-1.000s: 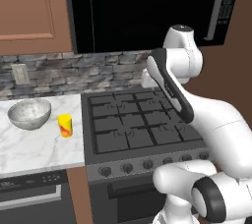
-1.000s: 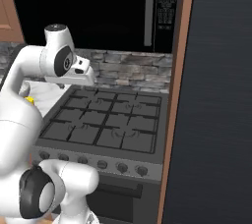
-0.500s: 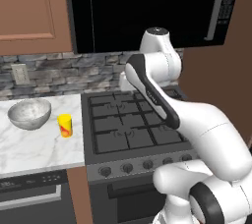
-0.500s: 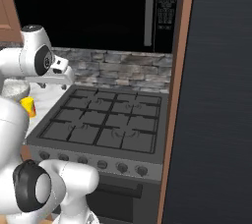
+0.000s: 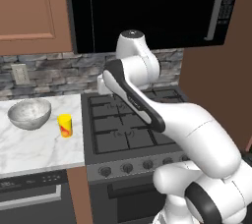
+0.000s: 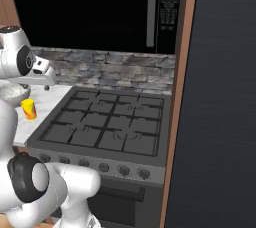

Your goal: Pick the cup and bowl from the counter and place them on the counter next to the sink.

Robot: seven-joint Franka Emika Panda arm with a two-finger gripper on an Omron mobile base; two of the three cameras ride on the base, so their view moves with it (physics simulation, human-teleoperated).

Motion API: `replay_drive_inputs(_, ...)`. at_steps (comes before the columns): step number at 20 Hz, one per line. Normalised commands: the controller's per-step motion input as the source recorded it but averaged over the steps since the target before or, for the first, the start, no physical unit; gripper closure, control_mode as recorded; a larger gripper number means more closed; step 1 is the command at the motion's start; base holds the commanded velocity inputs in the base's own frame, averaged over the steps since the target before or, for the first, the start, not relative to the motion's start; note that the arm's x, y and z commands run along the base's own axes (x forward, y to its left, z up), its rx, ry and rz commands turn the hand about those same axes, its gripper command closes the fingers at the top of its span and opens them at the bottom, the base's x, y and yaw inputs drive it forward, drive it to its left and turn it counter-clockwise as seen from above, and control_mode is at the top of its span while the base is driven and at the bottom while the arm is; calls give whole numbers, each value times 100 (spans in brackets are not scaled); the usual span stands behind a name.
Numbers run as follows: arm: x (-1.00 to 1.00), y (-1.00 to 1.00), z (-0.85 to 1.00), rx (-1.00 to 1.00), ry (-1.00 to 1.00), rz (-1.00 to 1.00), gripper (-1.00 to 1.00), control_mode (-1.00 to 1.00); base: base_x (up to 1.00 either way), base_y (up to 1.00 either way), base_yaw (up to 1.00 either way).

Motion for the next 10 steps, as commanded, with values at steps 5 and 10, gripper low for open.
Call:
replay_drive_inputs(5,0,48,0,0,0,5,-100,-100,0,0,0)
replay_drive_inputs(10,9,13,-2,1,0,0,-100,-100,0,0,0)
